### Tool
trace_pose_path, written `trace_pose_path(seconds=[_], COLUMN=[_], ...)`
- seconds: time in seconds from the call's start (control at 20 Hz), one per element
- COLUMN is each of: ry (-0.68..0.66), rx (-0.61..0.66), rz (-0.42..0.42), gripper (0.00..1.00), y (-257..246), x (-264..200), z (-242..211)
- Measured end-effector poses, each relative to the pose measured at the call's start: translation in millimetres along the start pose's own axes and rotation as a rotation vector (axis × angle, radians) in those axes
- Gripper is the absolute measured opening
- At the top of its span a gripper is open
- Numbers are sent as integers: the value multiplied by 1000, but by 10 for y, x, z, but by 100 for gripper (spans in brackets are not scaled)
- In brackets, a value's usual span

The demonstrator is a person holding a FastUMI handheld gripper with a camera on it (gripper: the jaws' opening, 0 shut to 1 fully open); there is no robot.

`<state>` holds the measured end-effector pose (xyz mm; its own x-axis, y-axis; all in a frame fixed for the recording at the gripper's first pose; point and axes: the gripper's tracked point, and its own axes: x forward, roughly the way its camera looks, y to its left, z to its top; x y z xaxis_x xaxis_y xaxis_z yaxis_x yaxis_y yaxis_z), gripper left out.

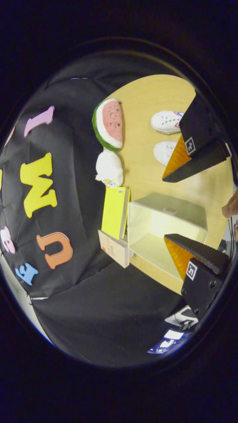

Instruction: Open the storage box then place both shoes into the box .Put the left shoe in first, then the right shoe, with the right side of both shoes facing outward in a uniform manner.

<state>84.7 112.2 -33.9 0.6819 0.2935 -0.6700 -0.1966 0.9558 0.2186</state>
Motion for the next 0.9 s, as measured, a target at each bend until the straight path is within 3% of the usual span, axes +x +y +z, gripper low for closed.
trace_pose_path(seconds=[0.35,0.7,0.9], ry=[110,326,343], rx=[13,0,-6], rz=[-195,-276,-273], gripper=[100,99,75], y=[-1013,-1626,-1729], x=[376,856,1029], z=[-501,-1019,-1076])
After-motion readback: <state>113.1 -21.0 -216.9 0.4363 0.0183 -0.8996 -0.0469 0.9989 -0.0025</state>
